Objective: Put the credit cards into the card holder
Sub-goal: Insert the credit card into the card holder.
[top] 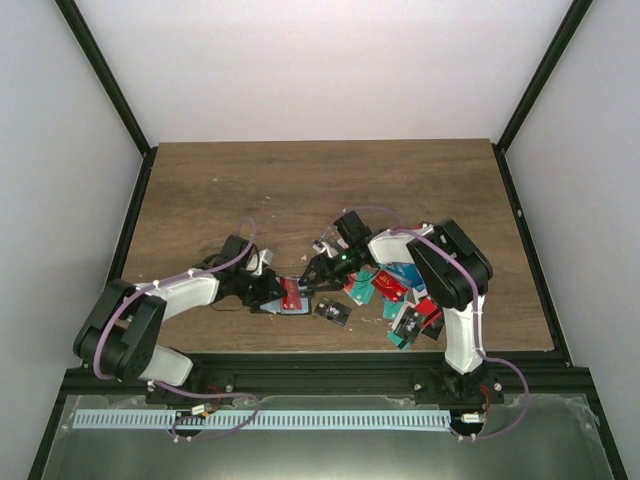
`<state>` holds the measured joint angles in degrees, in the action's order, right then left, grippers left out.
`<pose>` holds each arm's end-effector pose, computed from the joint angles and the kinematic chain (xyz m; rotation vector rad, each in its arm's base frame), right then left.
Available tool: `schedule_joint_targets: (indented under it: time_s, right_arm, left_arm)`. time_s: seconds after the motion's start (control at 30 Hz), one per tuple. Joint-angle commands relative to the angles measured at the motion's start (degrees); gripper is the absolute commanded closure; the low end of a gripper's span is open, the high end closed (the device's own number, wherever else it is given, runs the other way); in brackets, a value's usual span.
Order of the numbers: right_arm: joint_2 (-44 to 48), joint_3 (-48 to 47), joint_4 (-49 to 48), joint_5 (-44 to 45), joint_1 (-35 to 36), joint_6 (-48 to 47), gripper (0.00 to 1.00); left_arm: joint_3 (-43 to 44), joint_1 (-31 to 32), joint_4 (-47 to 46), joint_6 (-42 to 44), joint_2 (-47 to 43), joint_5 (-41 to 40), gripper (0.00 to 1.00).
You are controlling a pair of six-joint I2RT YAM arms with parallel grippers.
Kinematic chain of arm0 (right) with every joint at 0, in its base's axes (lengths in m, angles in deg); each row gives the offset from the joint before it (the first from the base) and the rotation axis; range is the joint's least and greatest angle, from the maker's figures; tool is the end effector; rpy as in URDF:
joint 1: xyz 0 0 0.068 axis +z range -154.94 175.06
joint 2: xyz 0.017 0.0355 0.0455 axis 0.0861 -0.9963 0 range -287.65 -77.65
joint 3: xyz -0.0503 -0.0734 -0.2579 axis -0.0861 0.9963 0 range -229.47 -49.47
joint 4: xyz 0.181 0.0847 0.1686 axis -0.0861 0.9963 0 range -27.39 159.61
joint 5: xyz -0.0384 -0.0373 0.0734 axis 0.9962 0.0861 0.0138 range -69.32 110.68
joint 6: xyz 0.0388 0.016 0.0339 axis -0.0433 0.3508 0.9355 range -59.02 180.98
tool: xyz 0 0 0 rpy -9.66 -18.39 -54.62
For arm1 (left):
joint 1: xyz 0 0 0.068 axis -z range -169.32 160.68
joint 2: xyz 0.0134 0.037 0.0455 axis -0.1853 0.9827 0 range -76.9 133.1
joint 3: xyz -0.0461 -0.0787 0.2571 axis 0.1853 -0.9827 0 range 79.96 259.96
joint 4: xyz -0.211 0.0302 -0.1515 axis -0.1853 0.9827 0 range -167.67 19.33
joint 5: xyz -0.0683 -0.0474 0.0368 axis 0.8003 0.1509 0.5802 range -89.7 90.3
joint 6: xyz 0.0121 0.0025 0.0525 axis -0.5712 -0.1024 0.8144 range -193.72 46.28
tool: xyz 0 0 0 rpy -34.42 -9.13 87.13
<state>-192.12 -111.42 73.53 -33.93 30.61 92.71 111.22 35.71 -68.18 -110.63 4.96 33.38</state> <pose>0.2827 0.2378 0.1113 0.4019 -2.5786 -1.4523 0.2058 -0.1176 0.1335 -0.0687 2.7935 -1.0925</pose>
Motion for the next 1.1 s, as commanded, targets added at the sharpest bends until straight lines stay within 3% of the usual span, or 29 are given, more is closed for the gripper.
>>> schedule_joint_targets:
  time_s: [0.0,0.5,1.07]
  right_arm:
    - [-2.13,-2.38,0.78,0.92,0.49,-1.17,0.43]
    - [-4.19,-5.36,1.87,0.91,0.53,-1.89,0.44]
    - [-2.44,-3.65,-0.85,-0.48,0.53,1.16,0.43]
  left_arm:
    - [1.85,0.09,5.73,4.29,2.75,-0.26,0.96]
    - [7.05,0.06,11.17,9.25,10.31,1.38,0.96]
    - [3.32,0.62,0.80,-4.81,9.61,1.66,0.95]
